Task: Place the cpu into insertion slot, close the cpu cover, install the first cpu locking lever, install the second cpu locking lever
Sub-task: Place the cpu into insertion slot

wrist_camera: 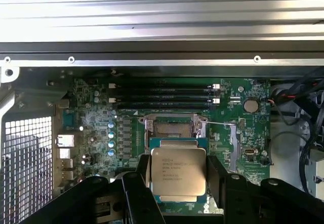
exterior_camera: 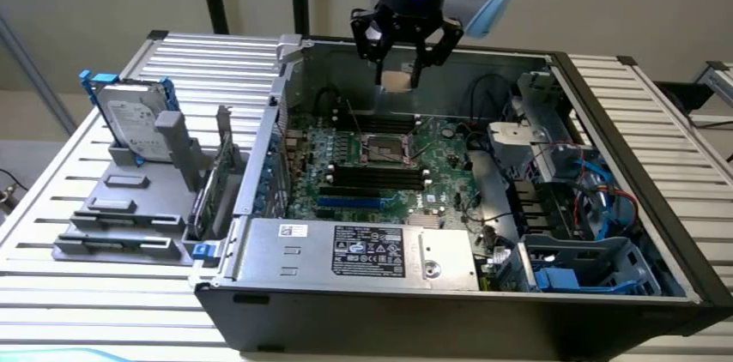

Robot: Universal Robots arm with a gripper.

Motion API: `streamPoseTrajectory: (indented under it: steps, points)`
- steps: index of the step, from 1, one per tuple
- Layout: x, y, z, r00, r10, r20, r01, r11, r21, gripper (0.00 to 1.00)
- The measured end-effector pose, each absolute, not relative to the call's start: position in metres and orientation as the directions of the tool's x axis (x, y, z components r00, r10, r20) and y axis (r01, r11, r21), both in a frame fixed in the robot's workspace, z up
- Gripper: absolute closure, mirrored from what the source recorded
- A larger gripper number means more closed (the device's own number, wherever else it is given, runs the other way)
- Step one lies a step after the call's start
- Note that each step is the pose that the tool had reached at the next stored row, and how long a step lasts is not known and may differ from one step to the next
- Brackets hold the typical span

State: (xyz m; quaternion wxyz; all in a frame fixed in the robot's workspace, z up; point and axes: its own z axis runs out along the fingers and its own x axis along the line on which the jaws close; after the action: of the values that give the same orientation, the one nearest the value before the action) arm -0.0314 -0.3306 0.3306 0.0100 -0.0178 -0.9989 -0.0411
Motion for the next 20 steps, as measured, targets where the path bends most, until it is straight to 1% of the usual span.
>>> streamPoseTrajectory:
  steps: [20]
  points:
    - [-0.0314, -0.3306, 0.3286, -0.935, 0.354, 0.029, 0.355, 0.931, 0.081, 0.45]
